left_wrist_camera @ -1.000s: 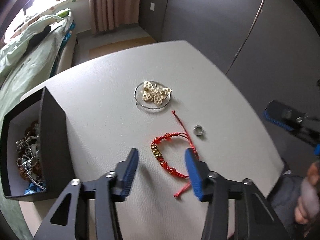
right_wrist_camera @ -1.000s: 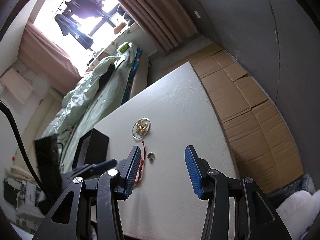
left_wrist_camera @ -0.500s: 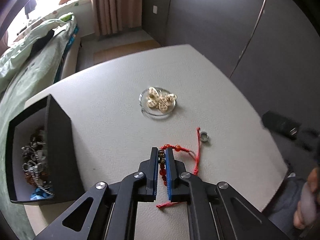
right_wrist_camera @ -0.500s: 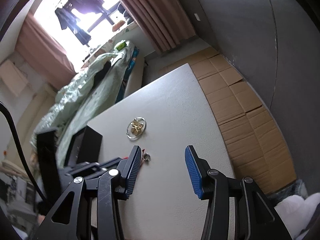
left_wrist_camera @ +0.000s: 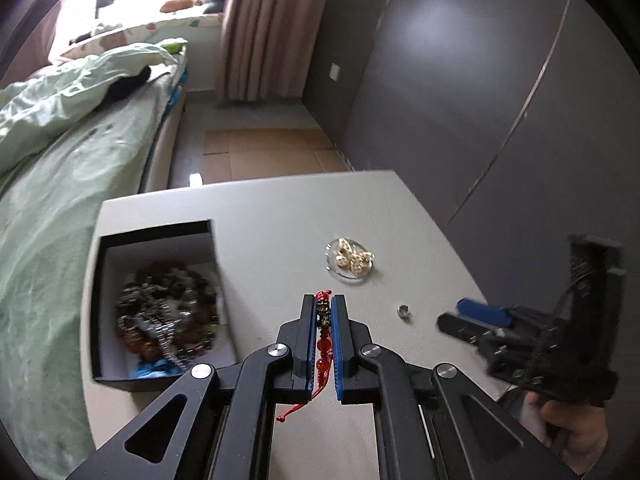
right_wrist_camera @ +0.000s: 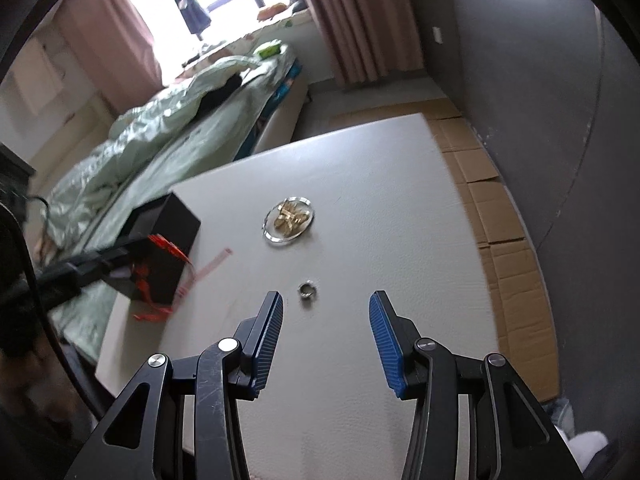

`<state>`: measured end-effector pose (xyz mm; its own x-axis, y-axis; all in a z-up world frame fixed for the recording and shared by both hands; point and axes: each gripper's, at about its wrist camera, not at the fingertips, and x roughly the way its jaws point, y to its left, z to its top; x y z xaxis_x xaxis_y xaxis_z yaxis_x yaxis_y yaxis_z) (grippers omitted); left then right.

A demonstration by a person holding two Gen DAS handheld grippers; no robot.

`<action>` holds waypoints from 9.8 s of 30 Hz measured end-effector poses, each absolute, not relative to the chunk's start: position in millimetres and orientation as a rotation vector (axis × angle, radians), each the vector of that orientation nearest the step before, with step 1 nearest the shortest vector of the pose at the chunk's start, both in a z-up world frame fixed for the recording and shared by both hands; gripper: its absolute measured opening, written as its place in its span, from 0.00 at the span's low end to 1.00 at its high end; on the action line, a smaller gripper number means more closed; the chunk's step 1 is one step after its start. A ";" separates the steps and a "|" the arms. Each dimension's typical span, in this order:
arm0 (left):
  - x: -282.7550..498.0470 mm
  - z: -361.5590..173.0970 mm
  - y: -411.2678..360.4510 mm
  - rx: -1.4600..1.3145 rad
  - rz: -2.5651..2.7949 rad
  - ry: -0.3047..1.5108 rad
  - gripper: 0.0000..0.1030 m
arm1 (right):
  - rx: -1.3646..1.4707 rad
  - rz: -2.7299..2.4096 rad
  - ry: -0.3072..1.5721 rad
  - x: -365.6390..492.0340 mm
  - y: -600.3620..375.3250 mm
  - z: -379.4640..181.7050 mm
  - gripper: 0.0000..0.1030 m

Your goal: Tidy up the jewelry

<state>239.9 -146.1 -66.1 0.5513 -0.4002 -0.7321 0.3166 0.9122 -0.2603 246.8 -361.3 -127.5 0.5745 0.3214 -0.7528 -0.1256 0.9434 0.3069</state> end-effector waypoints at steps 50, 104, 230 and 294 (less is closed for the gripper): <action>293.7 -66.0 -5.7 -0.333 -0.420 0.852 0.62 | -0.003 0.317 0.847 272.1 -272.8 -100.5 0.14; 293.9 -56.5 -139.3 -0.001 -0.480 0.903 0.79 | 0.417 0.359 0.870 303.6 -355.7 -79.6 0.56; 287.4 -71.1 -15.5 -0.183 -0.344 0.935 0.58 | 0.193 0.619 0.857 323.9 -244.6 -75.5 0.13; 24.8 63.1 -48.7 -0.123 -0.305 0.657 1.00 | 0.281 0.382 0.652 59.7 -303.3 35.9 1.00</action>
